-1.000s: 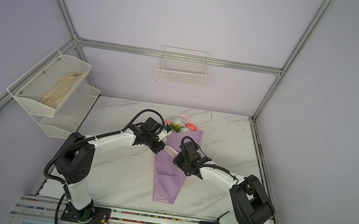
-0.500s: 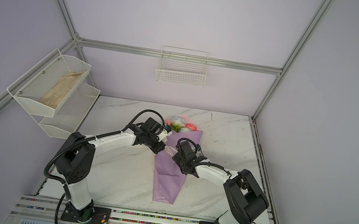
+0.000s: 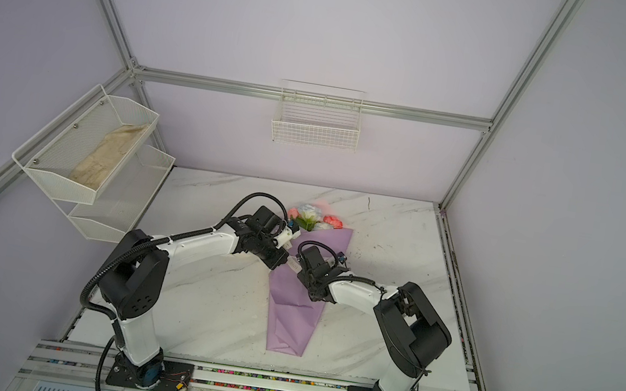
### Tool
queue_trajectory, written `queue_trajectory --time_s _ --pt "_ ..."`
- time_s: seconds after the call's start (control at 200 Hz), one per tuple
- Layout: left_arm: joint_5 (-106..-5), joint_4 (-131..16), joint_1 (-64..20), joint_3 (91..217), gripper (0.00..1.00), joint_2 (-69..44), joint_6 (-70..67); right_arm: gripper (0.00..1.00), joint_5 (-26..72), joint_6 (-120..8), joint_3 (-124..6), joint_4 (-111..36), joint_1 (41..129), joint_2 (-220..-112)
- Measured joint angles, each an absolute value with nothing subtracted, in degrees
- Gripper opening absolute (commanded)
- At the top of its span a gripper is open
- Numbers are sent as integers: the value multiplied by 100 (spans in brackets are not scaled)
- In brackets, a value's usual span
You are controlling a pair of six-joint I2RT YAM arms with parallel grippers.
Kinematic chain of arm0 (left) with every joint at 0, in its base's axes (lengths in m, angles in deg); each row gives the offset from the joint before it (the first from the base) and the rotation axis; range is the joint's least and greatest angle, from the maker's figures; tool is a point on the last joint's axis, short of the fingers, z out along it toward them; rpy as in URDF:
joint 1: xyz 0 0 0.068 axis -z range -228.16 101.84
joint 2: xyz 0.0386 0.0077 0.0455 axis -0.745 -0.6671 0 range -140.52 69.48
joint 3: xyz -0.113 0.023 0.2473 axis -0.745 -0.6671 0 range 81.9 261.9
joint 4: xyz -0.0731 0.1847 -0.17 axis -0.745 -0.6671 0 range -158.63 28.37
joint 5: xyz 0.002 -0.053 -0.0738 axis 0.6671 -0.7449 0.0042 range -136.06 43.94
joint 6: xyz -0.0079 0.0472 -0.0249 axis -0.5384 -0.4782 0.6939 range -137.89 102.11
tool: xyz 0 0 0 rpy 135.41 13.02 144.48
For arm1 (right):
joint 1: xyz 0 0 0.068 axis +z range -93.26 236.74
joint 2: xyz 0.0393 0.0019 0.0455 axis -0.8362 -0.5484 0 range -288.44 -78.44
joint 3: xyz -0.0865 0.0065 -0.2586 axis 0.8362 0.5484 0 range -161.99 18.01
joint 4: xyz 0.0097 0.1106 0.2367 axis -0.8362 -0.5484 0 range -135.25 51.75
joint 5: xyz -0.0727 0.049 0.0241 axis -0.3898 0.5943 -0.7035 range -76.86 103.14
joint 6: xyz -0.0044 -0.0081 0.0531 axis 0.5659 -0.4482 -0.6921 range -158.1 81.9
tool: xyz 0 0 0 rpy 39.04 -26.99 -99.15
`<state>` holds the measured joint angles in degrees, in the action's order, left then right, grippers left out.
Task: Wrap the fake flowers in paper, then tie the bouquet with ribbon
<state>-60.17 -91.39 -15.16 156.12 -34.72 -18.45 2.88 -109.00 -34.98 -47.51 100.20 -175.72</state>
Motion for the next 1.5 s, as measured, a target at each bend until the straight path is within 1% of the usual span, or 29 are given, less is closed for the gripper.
queue_trajectory --time_s 0.03,0.11,0.155,0.185,0.22,0.3,0.34,0.46,0.5,0.585,0.67,0.75,0.92,1.1,1.135,1.295,1.495 --pt "-6006 -9139 -1516 15612 5 -3472 -1838 0 301 -10834 -3503 -4766 10027 -17572" --pt "-5947 -9143 -1516 15612 15 -3472 -1784 0 376 -10620 -3505 -4843 10047 -17506" --pt "-5906 -9145 -1521 15612 27 -3472 -1740 0 437 -10473 -3505 -4928 10073 -17393" --pt "-5882 -9150 -1527 15612 39 -3470 -1661 0 478 -10379 -3500 -4998 10095 -17279" --pt "-5853 -9154 -1538 15612 49 -3467 -1594 0 526 -10264 -3492 -5068 10123 -17102" --pt "-5779 -9174 -1582 15605 61 -3430 -1445 0 616 -9986 -3391 -5120 10180 -16573" --pt "-5759 -9196 -1619 15599 69 -3371 -1327 0 706 -9816 -3297 -5105 10184 -16252" --pt "-5750 -9134 -1748 15288 79 -2840 -1008 0 931 -9335 -3153 -5219 10204 -15412" --pt "-5726 -9126 -1796 15125 81 -2578 -890 0 935 -9188 -3153 -5280 10204 -15240" --pt "-5569 -9097 -1903 14757 90 -2049 -531 0 822 -8946 -3151 -5494 10204 -14927" --pt "-5506 -9003 -2102 14311 90 -1645 -105 0 660 -8771 -3151 -5651 10206 -14726" --pt "-5602 -8879 -2369 13890 91 -1485 367 0 507 -8648 -3153 -5763 10204 -14637" --pt "-5696 -8715 -2834 13380 92 -1575 1552 0 212 -8482 -3277 -5920 10204 -14626" --pt "-6028 -7941 -2948 13300 91 -1850 2710 0 59 -8244 -3623 -5966 10204 -14626" --pt "-6096 -7764 -2954 13300 90 -1907 2924 0 46 -8211 -3684 -5971 10204 -14626" --pt "-6286 -7137 -2970 13300 81 -2268 3851 0 -42 -8093 -3817 -5979 10204 -14621" --pt "-6369 -6826 -2970 13300 71 -2606 4640 0 -195 -8056 -3835 -6038 10204 -14519"
